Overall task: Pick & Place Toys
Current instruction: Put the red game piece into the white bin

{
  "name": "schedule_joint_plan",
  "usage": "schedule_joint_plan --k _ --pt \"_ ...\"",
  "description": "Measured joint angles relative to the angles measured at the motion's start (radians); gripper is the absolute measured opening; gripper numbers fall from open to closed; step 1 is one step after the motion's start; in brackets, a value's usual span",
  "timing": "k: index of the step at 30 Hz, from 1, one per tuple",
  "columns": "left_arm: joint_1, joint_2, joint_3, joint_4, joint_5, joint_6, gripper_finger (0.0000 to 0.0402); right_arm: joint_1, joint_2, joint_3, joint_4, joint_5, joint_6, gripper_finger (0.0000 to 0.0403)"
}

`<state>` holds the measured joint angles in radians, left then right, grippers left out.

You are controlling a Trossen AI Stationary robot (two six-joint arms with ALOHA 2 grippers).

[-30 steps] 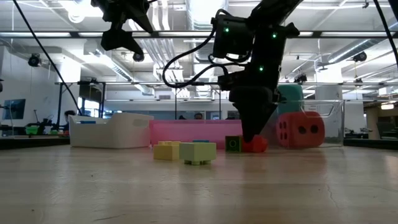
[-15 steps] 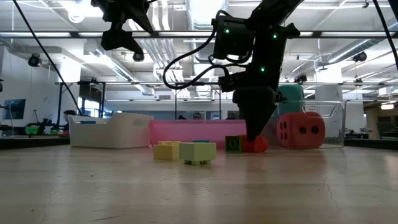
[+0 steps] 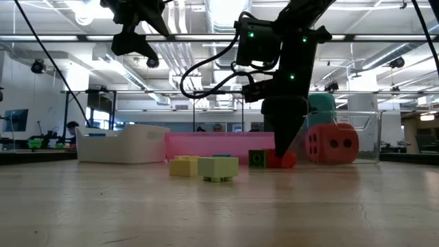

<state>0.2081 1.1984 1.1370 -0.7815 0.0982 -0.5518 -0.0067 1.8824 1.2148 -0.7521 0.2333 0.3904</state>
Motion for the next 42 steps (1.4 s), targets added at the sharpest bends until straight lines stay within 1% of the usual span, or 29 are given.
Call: schedule_joint_plan --k 5,8,11,18,20,21,22,30,38,42 --pt "0.0 0.0 0.0 0.0 0.0 0.0 0.0303 0.0 0.0 -0.003 0.001 0.0 -0.002 0.021" --pt "0.0 0.0 0.0 0.0 0.0 0.0 0.0303 0.001 0.0 -0.007 0.001 0.001 -0.005 0.019" --pt "0.0 0.0 0.0 0.0 0.0 0.0 0.0303 0.001 0.0 -0.009 0.002 0.001 -0.005 0.0154" --pt "0.0 0.0 0.0 0.0 0.0 0.0 0.0303 0.0 -0.003 -0.011 -0.002 -0.002 0.012 0.0052" --pt "0.0 0.0 0.0 0.0 0.0 0.0 0.0303 -0.001 -0.005 -0.01 -0.006 0.008 0.011 0.0027" --pt "0.0 0.0 0.0 0.0 0.0 0.0 0.0303 -0.004 -0.004 -0.011 0.002 -0.029 0.009 0.0018" --pt "0.0 0.0 0.0 0.0 0.0 0.0 0.0303 -0.002 -0.001 -0.01 -0.003 -0.016 0.009 0.0013" --pt "0.0 -0.001 0.0 -0.001 0.0 0.0 0.0303 -0.001 -0.001 -0.006 -0.014 -0.046 0.002 0.0008" --pt "0.0 -0.001 0.0 -0.001 0.0 0.0 0.0303 -0.002 0.0 0.041 -0.068 -0.073 0.005 0.0008" --pt "0.0 -0.001 0.0 -0.001 0.0 0.0 0.0303 0.0 -0.002 0.067 -0.082 -0.119 0.004 0.0008"
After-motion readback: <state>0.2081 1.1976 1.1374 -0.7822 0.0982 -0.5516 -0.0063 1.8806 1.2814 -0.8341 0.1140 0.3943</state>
